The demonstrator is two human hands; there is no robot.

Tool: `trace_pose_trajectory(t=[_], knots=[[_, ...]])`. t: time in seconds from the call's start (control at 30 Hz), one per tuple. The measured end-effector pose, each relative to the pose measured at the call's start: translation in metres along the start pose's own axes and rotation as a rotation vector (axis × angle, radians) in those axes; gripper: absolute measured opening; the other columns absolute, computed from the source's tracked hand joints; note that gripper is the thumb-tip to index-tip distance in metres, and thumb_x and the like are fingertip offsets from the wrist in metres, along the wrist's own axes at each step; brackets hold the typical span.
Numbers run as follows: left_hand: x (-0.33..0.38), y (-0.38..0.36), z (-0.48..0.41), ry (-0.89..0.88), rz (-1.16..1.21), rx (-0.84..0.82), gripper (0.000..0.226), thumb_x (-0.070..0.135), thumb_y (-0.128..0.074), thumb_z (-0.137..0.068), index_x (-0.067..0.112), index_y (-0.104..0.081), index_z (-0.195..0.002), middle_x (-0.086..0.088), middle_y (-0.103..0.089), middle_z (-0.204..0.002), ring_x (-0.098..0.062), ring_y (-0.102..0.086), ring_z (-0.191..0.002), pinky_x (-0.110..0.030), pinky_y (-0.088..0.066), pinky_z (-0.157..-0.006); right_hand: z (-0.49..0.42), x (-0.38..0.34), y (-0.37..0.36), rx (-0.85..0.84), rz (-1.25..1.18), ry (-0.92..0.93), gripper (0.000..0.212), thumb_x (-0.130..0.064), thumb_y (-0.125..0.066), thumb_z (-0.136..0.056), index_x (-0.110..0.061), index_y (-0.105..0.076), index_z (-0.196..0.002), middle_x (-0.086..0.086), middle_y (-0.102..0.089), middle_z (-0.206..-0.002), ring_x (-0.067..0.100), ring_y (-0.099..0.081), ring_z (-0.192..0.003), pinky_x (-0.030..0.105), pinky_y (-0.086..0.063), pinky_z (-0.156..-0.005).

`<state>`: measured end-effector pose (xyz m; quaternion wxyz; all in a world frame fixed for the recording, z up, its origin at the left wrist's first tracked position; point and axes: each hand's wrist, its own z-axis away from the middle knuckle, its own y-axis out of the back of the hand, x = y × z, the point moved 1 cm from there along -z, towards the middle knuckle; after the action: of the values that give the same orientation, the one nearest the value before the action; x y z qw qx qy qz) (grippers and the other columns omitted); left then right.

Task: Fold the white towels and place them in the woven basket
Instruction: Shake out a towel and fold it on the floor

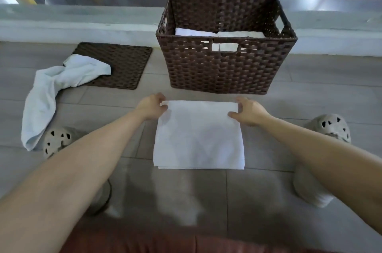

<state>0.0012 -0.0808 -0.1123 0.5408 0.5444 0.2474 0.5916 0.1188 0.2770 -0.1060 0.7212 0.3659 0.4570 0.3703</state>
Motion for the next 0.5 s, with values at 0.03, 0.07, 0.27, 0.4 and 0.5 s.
trace_pose_trajectory(t=[0.03, 0.07, 0.27, 0.4, 0.5], knots=[[0.002, -0.003, -0.014, -0.005, 0.036, -0.01, 0.046, 0.027, -0.059, -0.105, 0.014, -0.055, -0.149, -0.011, -0.063, -0.145, -0.038, -0.062, -0.129, -0.04, -0.05, -0.103, -0.015, 0.002, -0.002, -0.032, -0.056, -0.036, 0.085, -0.055, -0.076, -0.089, -0.02, -0.043, -0.159, 0.007, -0.057, -0.146, 0.03, -0.063, -0.121, 0.045, -0.057, -0.102], [0.004, -0.006, -0.025, -0.016, 0.047, -0.034, 0.048, 0.023, -0.057, -0.106, 0.013, -0.052, -0.153, -0.014, -0.061, -0.149, -0.04, -0.061, -0.131, -0.041, -0.05, -0.104, -0.028, 0.004, -0.004, -0.075, -0.096, -0.07, 0.089, -0.053, -0.08, -0.086, -0.021, -0.042, -0.16, 0.006, -0.053, -0.151, 0.03, -0.061, -0.125, 0.044, -0.055, -0.104], [-0.005, -0.012, -0.065, 0.058, 0.019, -0.342, 0.065, 0.033, -0.094, -0.077, 0.013, -0.069, -0.134, -0.003, -0.07, -0.129, -0.023, -0.067, -0.117, -0.04, -0.057, -0.104, -0.069, 0.013, -0.006, -0.321, -0.213, -0.183, 0.096, -0.057, -0.092, -0.05, -0.017, -0.069, -0.134, 0.002, -0.068, -0.132, 0.025, -0.065, -0.117, 0.039, -0.052, -0.106], [-0.008, -0.006, -0.063, 0.076, 0.053, -0.405, 0.05, 0.034, -0.09, -0.071, 0.017, -0.079, -0.117, -0.002, -0.078, -0.111, -0.02, -0.073, -0.102, -0.033, -0.059, -0.088, -0.065, 0.003, 0.002, -0.433, -0.398, -0.173, 0.058, -0.028, -0.092, -0.067, -0.008, -0.075, -0.118, 0.007, -0.079, -0.113, 0.026, -0.076, -0.103, 0.04, -0.061, -0.097], [-0.002, 0.013, -0.045, 0.048, 0.214, -0.315, 0.038, 0.034, -0.086, -0.074, 0.015, -0.076, -0.105, -0.005, -0.076, -0.104, -0.026, -0.072, -0.104, -0.035, -0.057, -0.083, -0.06, 0.001, 0.011, -0.424, -0.631, -0.175, 0.048, -0.008, -0.085, -0.079, -0.002, -0.07, -0.124, 0.016, -0.078, -0.119, 0.03, -0.076, -0.11, 0.044, -0.062, -0.099]])
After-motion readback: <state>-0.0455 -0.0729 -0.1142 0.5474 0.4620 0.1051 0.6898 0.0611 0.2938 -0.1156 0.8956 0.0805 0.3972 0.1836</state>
